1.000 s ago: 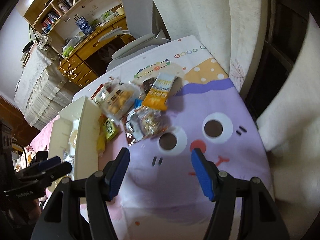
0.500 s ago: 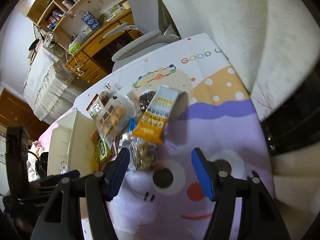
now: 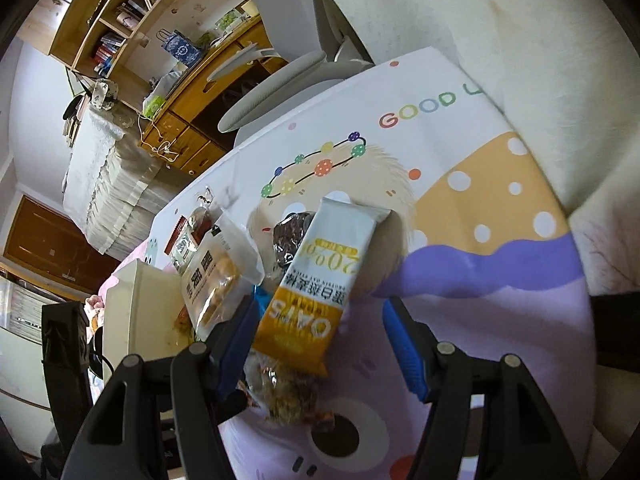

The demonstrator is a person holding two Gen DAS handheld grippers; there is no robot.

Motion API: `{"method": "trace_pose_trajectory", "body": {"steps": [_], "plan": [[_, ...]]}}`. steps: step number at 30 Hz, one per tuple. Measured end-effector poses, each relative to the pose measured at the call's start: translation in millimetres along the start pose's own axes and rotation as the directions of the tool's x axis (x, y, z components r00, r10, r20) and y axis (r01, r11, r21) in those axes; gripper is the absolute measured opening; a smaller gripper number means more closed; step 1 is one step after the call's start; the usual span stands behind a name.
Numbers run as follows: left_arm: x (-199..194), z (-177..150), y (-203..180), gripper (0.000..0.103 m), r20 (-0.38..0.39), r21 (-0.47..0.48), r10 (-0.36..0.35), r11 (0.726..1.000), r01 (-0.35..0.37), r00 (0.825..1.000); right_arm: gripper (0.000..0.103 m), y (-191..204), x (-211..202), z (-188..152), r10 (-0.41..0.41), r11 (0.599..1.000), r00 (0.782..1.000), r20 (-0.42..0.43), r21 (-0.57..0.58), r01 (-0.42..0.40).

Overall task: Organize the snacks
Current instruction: 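Grasp brown chocolate packet with left tool while right grasps orange OATS bar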

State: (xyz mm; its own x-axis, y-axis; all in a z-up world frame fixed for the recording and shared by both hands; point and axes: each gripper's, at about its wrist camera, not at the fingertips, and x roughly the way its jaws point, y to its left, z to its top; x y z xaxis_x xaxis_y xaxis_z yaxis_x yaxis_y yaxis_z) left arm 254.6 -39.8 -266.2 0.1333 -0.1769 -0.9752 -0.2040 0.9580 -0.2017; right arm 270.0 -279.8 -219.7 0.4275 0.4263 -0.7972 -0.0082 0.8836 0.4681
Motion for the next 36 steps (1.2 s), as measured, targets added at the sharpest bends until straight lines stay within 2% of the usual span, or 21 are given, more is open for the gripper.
{"method": "trace_pose_trajectory", "body": {"steps": [3, 7, 14, 19, 20, 24, 36], "plan": [[6, 5, -1, 0.069, -0.003, -0.01, 0.012, 1.0, -0.012, 1.0, 0.065, 0, 11, 3, 0.0, 1.0, 1.0, -0.029, -0.006, 0.0], [13, 10, -2, 0.064, -0.009, -0.02, 0.001, 1.0, -0.001, 1.0, 0.065, 2, 22, 4, 0.009, 1.0, 0.999, -0.046, -0.017, -0.01], [22, 19, -4, 0.049, -0.025, -0.024, -0.017, 1.0, 0.016, 1.0, 0.064, 10, 35, 5, 0.003, 0.998, 0.998, -0.065, -0.057, -0.007], [23, 25, -7, 0.042, -0.019, -0.026, -0.008, 1.0, 0.008, 1.0, 0.05, 8, 40, 6, -0.015, 0.998, 0.997, -0.081, -0.065, 0.009], [23, 25, -6, 0.036, -0.017, -0.03, -0.01, 1.0, 0.009, 1.0, 0.05, 7, 41, 6, -0.016, 0.998, 0.996, -0.082, -0.061, 0.011], [18, 24, 0, 0.034, -0.007, -0.053, -0.001, 0.999, 0.001, 1.0, 0.047, 3, 41, 6, -0.021, 0.999, 0.995, -0.093, -0.036, 0.018], [4, 16, -6, 0.033, -0.01, -0.047, -0.008, 0.999, 0.007, 1.0, 0.043, 0, 25, 3, -0.009, 1.0, 0.995, -0.096, -0.002, 0.009]]}}
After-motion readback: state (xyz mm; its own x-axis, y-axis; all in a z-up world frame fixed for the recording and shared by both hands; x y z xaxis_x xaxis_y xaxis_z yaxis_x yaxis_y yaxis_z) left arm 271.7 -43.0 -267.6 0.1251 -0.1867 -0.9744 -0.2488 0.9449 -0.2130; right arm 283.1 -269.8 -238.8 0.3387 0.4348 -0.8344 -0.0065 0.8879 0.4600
